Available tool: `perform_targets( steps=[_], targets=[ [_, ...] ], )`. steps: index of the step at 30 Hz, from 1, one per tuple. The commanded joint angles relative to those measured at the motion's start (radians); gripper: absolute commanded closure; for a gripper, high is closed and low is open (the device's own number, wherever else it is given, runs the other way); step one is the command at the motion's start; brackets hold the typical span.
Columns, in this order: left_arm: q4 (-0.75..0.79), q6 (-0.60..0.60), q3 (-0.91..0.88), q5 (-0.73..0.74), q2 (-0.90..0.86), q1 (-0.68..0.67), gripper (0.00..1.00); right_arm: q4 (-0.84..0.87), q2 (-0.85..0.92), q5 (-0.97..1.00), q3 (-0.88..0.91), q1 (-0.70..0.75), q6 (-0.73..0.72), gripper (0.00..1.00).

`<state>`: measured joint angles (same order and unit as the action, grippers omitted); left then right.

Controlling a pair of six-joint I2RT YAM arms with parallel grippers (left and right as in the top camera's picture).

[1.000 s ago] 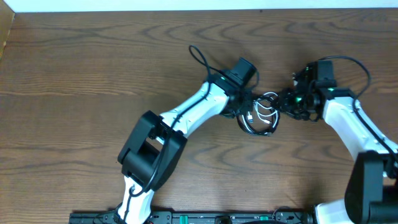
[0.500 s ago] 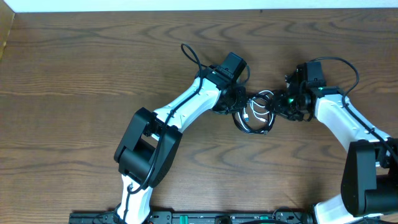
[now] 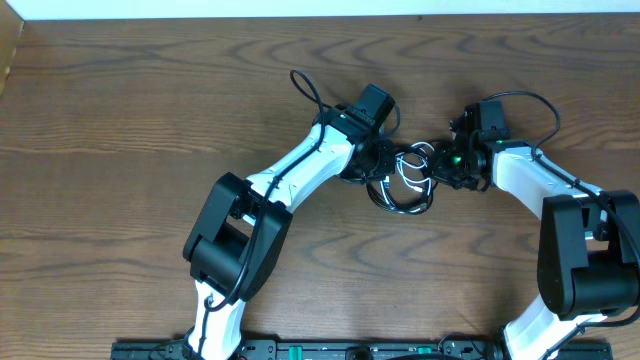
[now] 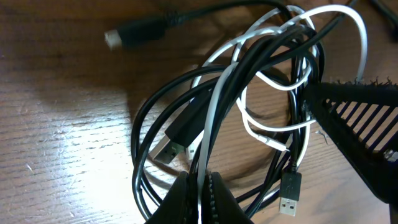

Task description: Untangle cables

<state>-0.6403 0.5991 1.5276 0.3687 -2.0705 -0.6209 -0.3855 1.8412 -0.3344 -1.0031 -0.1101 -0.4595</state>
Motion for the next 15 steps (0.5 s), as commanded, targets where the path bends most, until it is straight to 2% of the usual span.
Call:
perform_targets(
  steps=[1,5,11,15],
  targets=[
    [-0.011,-0.043,-0.007,0.013,0.017,0.019,0.93,0.001,-0.013,-0.032,0.002,0.016,0.014,0.99],
    [-0.047,-0.117,-0.007,0.006,0.017,0.076,0.92,-0.035,-0.086,-0.100,0.002,0.065,0.058,0.99],
    [-0.170,-0.200,-0.007,-0.141,0.025,0.198,0.93,-0.141,-0.281,-0.106,0.002,0.190,0.110,0.99],
    [-0.224,-0.233,-0.007,-0.179,0.025,0.267,0.93,-0.219,-0.381,-0.099,0.002,0.296,0.117,0.99]
  ],
)
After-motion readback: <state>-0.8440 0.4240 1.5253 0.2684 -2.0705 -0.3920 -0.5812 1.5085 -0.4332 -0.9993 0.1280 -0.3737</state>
